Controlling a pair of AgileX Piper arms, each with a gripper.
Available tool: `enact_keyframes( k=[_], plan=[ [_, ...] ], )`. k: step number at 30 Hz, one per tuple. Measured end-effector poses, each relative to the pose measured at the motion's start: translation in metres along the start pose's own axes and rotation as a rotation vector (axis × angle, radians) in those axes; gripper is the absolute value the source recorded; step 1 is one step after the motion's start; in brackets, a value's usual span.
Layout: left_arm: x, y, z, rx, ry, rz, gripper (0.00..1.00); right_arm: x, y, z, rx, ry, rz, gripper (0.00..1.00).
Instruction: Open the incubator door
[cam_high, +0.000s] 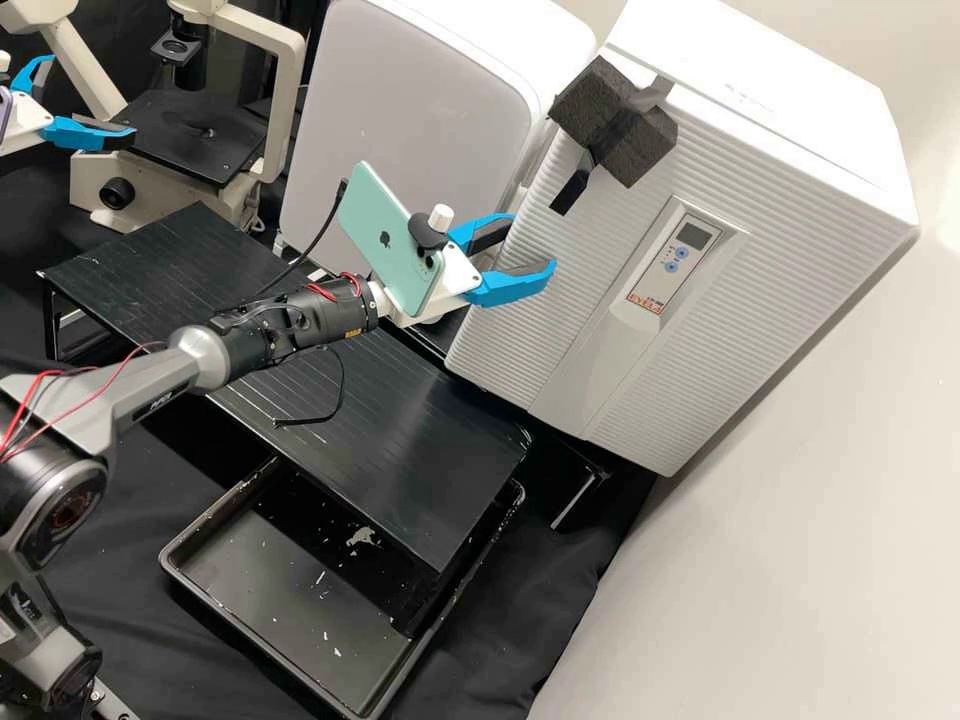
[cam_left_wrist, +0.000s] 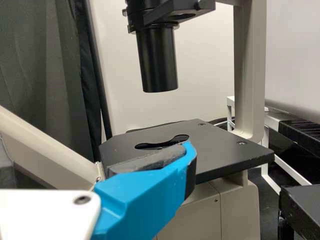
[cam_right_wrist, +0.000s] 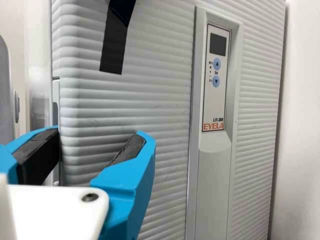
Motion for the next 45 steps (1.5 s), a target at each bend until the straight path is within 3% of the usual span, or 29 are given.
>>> enact_keyframes(
  k=[10,17,22,25,32,33,37,41,45],
  plan=[
    [0.0,0.0,0.0,0.0,0.0,0.0,1.0,-0.02,0.017,0.01,0.017,-0.001,-0.004,0.0],
    [0.0,0.0,0.0,0.0,0.0,0.0,1.0,-0.047,0.037,0.018,0.056,-0.002,0.024,0.0],
    [0.0,0.0,0.0,0.0,0.0,0.0,1.0,-0.065,0.05,0.022,0.102,-0.013,0.077,0.0],
    [0.0,0.0,0.0,0.0,0.0,0.0,1.0,-0.075,0.054,0.024,0.149,-0.031,0.126,0.0],
    [0.0,0.0,0.0,0.0,0.0,0.0,1.0,-0.09,0.065,0.028,0.152,-0.074,0.278,0.0],
    [0.0,0.0,0.0,0.0,0.0,0.0,1.0,-0.092,0.066,0.03,0.147,-0.082,0.293,1.0],
    [0.0,0.0,0.0,0.0,0.0,0.0,1.0,-0.1,0.075,0.035,0.141,-0.115,0.368,1.0],
    [0.0,0.0,0.0,0.0,0.0,0.0,1.0,-0.107,0.086,0.032,0.146,-0.096,0.447,1.0],
    [0.0,0.0,0.0,0.0,0.0,0.0,1.0,-0.108,0.088,0.031,0.133,-0.084,0.474,1.0]
  ],
)
